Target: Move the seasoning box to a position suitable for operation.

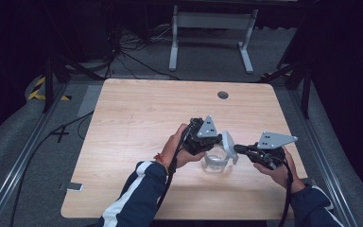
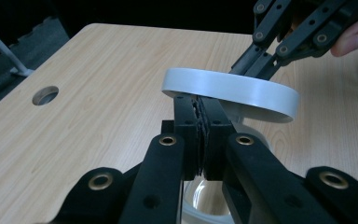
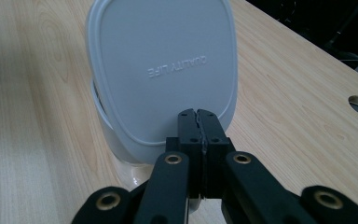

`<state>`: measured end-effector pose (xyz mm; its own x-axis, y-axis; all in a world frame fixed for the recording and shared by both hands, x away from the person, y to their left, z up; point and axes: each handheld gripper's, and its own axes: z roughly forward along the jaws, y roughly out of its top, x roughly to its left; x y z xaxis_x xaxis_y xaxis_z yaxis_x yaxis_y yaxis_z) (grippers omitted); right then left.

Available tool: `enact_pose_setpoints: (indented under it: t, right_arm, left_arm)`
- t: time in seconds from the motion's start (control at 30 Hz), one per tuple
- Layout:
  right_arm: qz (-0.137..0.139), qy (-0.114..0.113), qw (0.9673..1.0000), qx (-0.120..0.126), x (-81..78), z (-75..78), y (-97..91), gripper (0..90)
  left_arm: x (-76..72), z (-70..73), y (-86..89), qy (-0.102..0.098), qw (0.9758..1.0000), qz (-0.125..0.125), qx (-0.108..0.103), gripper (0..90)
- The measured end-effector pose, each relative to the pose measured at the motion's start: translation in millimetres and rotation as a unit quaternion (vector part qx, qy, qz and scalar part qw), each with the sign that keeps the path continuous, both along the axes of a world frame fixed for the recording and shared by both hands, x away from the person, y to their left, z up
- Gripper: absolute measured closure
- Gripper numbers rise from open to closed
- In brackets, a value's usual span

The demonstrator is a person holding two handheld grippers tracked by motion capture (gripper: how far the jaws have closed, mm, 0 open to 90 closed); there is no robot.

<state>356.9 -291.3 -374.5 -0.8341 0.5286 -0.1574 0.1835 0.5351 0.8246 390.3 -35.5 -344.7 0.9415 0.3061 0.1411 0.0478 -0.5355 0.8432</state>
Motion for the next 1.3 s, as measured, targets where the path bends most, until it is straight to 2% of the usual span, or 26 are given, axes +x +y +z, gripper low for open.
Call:
enact_pose_setpoints:
  t: [0.27,0.3,0.37,0.43,0.5,0.57,0.67,0.7,0.77,0.83,0.97,1.0,1.2,1.23,1.3]
  right_arm:
    - [-0.003,0.002,1.0000,0.003,-0.3,-0.1,-3.6,89.8]
    - [-0.003,0.002,1.0000,0.003,-0.4,-0.5,-4.0,89.8]
    - [-0.003,0.005,1.0000,0.003,-0.5,-1.8,-4.9,89.8]
    - [-0.003,0.008,1.0000,0.003,-0.8,-3.0,-5.7,89.8]
    - [-0.002,0.012,0.9999,0.000,-1.8,-4.5,-6.7,89.8]
    - [-0.003,0.014,0.9999,0.001,-2.3,-6.5,-7.8,89.7]
    - [-0.003,0.019,0.9998,0.001,-3.6,-9.0,-8.4,89.7]
    - [-0.001,0.022,0.9998,-0.001,-3.9,-9.4,-8.6,89.7]
    - [-0.001,0.022,0.9997,-0.002,-4.2,-10.4,-8.5,89.7]
    - [0.001,0.022,0.9998,-0.004,-4.4,-11.2,-8.3,89.7]
    - [0.001,0.026,0.9996,-0.007,-5.7,-12.2,-7.5,89.6]
    - [0.002,0.025,0.9997,-0.009,-5.7,-12.5,-7.6,89.6]
    - [0.003,0.030,0.9995,-0.010,-5.3,-14.1,-7.6,89.0]
    - [0.003,0.031,0.9995,-0.010,-5.0,-14.8,-7.5,88.9]
    - [0.004,0.030,0.9995,-0.010,-5.0,-15.5,-7.0,88.8]
  left_arm:
    - [-0.4,5.0,-16.7,-0.008,0.9999,-0.011,0.010,87.0]
    - [0.1,5.4,-18.8,-0.010,0.9997,-0.012,0.018,87.0]
    - [0.7,5.1,-22.2,-0.005,0.9998,-0.012,0.013,87.0]
    - [1.8,5.8,-25.8,-0.011,0.9997,-0.015,0.016,86.9]
    - [1.7,5.4,-29.6,-0.007,0.9998,-0.017,0.012,86.8]
    - [2.2,5.7,-32.6,-0.011,0.9996,-0.021,0.016,86.8]
    - [1.4,5.4,-37.2,-0.005,0.9996,-0.022,0.017,86.8]
    - [2.1,5.8,-38.2,-0.012,0.9994,-0.025,0.020,86.8]
    - [1.1,5.0,-40.5,-0.003,0.9996,-0.023,0.017,86.8]
    - [1.5,5.1,-42.7,-0.008,0.9994,-0.025,0.021,86.8]
    - [3.5,4.8,-44.6,-0.010,0.9994,-0.026,0.020,86.6]
    - [3.7,4.5,-44.6,-0.005,0.9995,-0.025,0.018,86.6]
    - [4.8,3.5,-44.3,-0.003,0.9996,-0.022,0.020,85.3]
    - [5.2,4.3,-43.2,-0.009,0.9994,-0.024,0.025,85.4]
    - [4.4,4.8,-40.7,-0.007,0.9994,-0.022,0.026,85.0]
